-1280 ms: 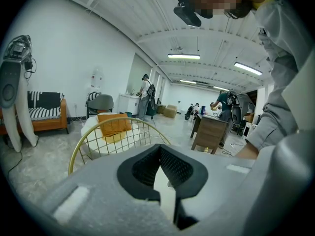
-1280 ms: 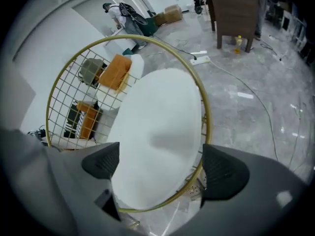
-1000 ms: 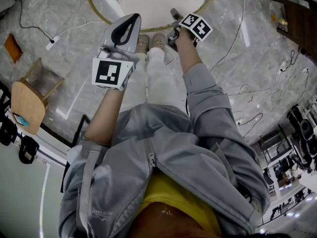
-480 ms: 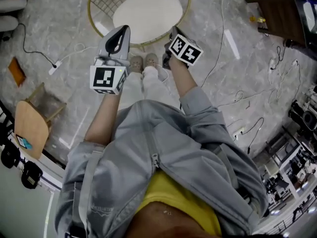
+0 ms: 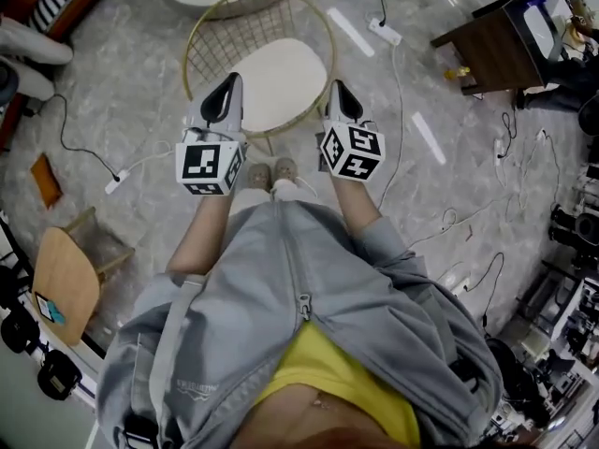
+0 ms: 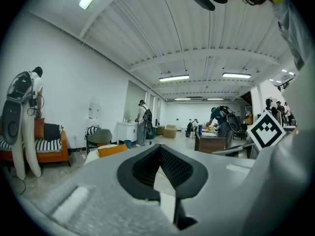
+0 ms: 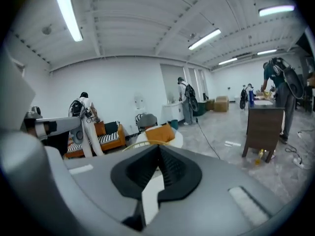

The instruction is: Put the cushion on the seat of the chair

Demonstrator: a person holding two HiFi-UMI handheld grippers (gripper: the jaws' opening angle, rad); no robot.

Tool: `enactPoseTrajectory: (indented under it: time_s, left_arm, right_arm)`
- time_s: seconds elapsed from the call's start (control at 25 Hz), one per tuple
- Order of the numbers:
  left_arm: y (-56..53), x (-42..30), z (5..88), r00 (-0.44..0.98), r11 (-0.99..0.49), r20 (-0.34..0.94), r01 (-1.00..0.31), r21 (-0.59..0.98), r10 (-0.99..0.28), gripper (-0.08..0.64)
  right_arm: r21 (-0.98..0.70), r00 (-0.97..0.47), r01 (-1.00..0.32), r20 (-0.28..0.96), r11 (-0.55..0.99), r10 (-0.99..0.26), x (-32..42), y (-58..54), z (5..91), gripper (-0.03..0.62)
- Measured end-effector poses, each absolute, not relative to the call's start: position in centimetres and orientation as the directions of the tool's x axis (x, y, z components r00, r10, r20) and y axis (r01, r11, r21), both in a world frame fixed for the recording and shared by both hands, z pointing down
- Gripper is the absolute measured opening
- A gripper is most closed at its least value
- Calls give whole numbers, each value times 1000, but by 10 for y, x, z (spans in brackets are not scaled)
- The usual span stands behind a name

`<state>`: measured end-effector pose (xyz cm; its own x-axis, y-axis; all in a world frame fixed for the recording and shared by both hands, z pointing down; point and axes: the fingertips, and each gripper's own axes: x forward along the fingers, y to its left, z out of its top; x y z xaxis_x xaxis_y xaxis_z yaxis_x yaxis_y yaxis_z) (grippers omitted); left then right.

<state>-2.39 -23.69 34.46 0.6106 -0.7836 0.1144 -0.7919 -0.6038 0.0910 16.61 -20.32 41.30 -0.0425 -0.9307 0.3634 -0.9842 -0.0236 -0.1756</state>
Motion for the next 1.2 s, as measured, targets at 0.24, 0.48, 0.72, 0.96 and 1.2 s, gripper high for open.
enactPoseTrajectory:
  time_s: [0.24,0.48,0.72,0.96,1.2]
  left_arm:
    - [-228,-23,283,607,-606,38,-795,34,-794,-3]
    - [-215,-17,238,621,-621,-9,-784,-3,-784,-3]
    - [-206,-10,226,640,-639,-18,-769,-11,-769,-3]
    - [-201,-3,228,642,-642,-21,-767,-12,-766,-3]
    - [-194,2,227,640,-640,-26,-768,-13,-768,-3]
  right_arm:
    - [-52,-64,-997,150,57,-987,155,-194,304,-2]
    - [59,-88,-994,15,88,-996,143,-181,239,0]
    - [74,-144,-987,-10,143,-990,131,-171,224,-2]
    - [40,-158,-987,-11,158,-987,132,-166,227,-2]
    - [31,-171,-985,-9,171,-985,136,-163,231,-2]
